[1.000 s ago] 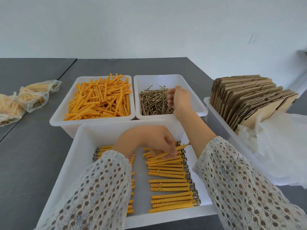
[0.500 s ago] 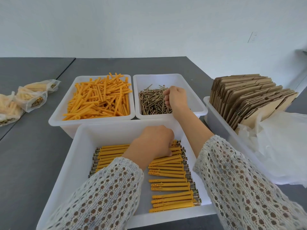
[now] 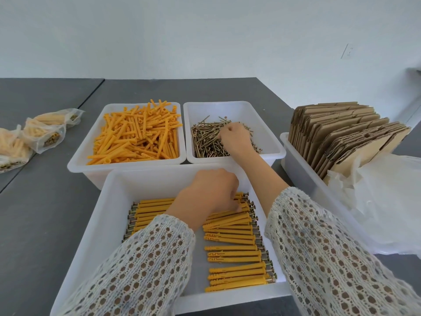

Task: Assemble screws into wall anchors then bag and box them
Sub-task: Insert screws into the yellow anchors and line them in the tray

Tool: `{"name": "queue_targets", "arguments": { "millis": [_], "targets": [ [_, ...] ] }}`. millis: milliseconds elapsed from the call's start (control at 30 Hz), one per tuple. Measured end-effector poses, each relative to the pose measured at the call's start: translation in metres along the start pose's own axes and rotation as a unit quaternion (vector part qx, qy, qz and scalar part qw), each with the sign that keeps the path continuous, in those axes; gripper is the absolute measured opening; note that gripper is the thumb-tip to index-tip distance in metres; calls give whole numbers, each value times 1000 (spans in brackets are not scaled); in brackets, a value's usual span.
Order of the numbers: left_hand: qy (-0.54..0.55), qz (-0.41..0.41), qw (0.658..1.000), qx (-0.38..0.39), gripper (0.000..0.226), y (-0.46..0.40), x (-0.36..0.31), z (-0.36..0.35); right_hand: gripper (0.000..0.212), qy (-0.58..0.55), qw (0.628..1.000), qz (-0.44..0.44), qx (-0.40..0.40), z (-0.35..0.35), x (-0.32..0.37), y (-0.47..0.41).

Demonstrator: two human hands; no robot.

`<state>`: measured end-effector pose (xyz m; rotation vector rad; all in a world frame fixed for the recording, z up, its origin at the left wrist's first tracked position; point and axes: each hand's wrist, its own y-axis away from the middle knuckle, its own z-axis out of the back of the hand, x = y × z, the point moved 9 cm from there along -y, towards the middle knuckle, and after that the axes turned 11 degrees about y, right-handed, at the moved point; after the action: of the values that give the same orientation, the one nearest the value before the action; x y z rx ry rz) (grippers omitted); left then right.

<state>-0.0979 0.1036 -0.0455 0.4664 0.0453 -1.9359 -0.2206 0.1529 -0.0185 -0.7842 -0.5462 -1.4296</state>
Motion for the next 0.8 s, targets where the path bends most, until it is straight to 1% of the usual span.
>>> {"name": "queue_targets", "arguments": {
  "millis": [67,133,200,233,267,300,333,367,433,467,533,633,700,800],
  "targets": [
    [86,-29,995,-41,21,2,-3,19,29,107,992,39,49,-15,5,-1],
    [145,-46,984,-94,23,6,1,41,26,221,966,50,128,-34,5,-4],
    [128,-63,977,-159,26,12,8,61,17,305,928,51,210,-49,2,-2],
    [113,-73,970,-204,25,17,12,71,15,315,916,53,243,-55,3,-1],
    [124,-82,956,-252,22,23,17,80,16,302,913,55,269,-60,5,3],
    [161,-88,937,-298,21,29,25,90,22,288,914,56,282,-64,6,5],
    [191,-84,917,-340,22,33,35,97,33,296,911,57,281,-64,7,8],
    [197,-67,902,-378,22,37,47,103,41,315,908,54,272,-62,6,9],
    [139,-6,889,-435,21,42,68,108,46,337,903,34,263,-58,1,8],
    [103,30,888,-448,21,43,78,107,47,333,904,30,267,-58,0,8],
    [58,119,896,-424,26,40,100,98,50,313,907,25,282,-59,-1,9],
    [52,251,912,-322,35,33,128,77,50,297,910,23,288,-60,-1,9],
    [46,282,918,-274,40,28,136,70,50,294,911,15,288,-60,-2,10],
    [32,283,927,-245,43,23,138,66,51,311,912,5,266,-56,-1,11]
  ]
}}
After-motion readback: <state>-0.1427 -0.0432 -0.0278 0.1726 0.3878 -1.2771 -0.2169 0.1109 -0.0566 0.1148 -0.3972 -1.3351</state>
